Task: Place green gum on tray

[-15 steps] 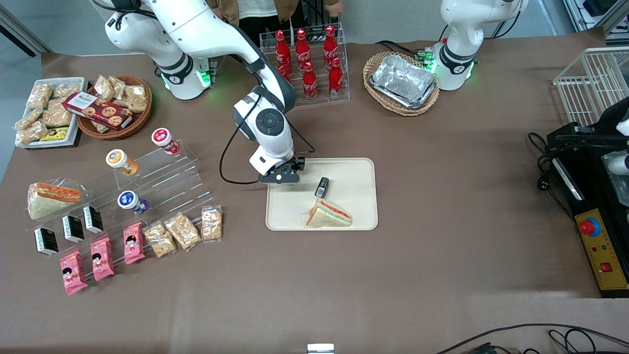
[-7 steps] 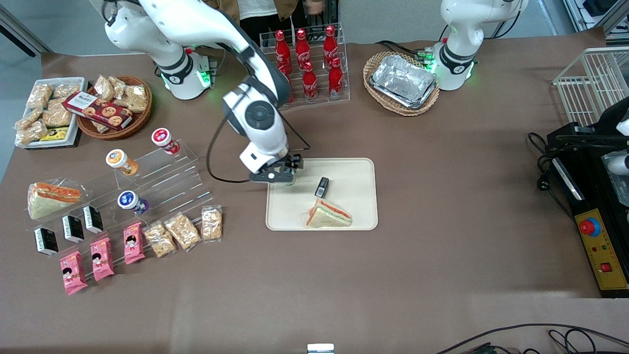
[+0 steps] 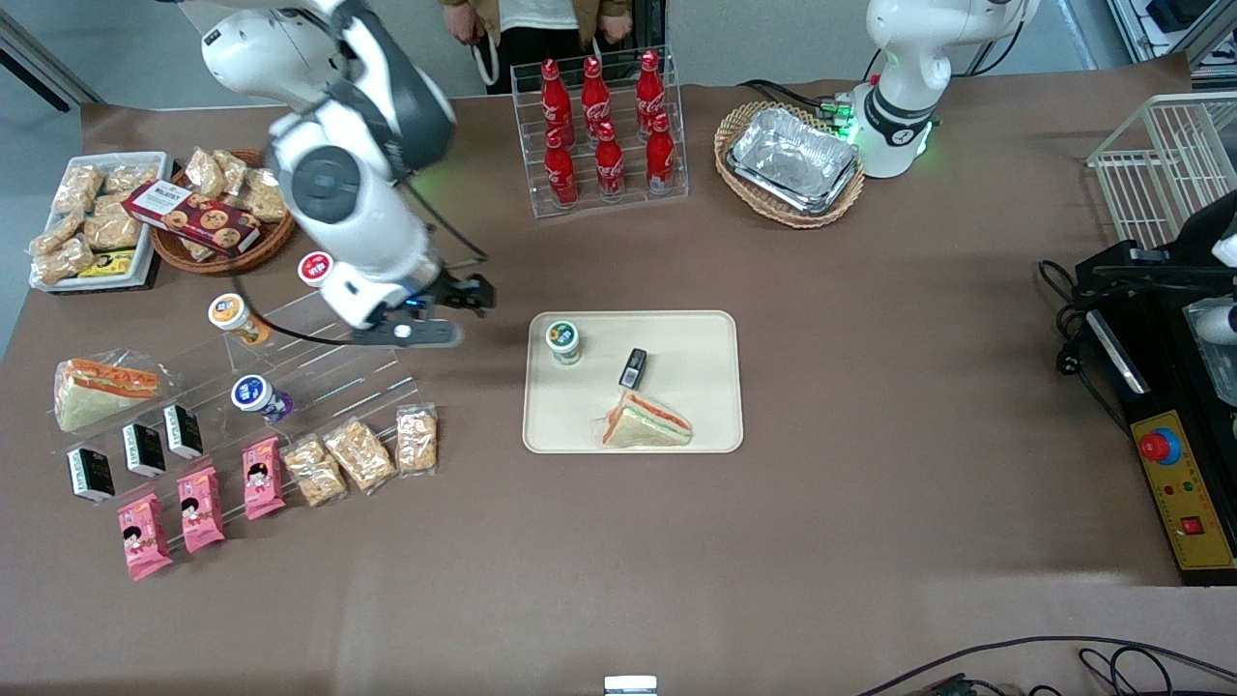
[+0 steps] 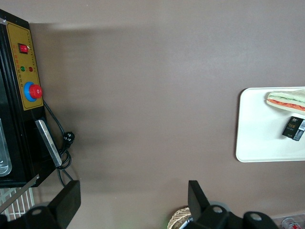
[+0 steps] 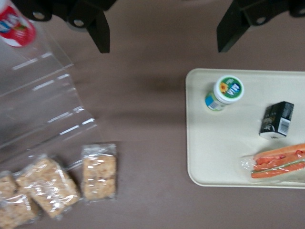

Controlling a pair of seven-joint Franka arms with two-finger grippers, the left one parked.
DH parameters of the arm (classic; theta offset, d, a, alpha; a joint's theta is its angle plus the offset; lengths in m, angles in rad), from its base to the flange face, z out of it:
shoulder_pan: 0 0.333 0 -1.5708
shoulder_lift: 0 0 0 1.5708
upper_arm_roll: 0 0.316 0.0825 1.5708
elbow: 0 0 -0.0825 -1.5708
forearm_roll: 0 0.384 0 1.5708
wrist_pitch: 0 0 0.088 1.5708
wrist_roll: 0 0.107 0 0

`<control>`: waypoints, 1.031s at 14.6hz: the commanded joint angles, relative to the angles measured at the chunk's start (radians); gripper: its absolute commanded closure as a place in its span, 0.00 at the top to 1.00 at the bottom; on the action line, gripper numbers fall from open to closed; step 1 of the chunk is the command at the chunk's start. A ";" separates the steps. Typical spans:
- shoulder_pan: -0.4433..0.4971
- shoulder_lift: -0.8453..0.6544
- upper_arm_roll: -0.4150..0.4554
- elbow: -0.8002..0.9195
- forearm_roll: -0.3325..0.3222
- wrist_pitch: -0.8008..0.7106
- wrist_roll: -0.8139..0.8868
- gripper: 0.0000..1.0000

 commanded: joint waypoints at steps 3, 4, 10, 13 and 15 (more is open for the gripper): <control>-0.183 -0.164 0.007 -0.014 0.000 -0.156 -0.249 1.00; -0.217 -0.175 0.007 -0.002 0.000 -0.184 -0.303 1.00; -0.407 -0.172 0.007 0.124 -0.007 -0.327 -0.547 1.00; -0.423 -0.163 0.007 0.171 -0.068 -0.328 -0.553 1.00; -0.427 -0.157 -0.005 0.213 -0.077 -0.342 -0.550 1.00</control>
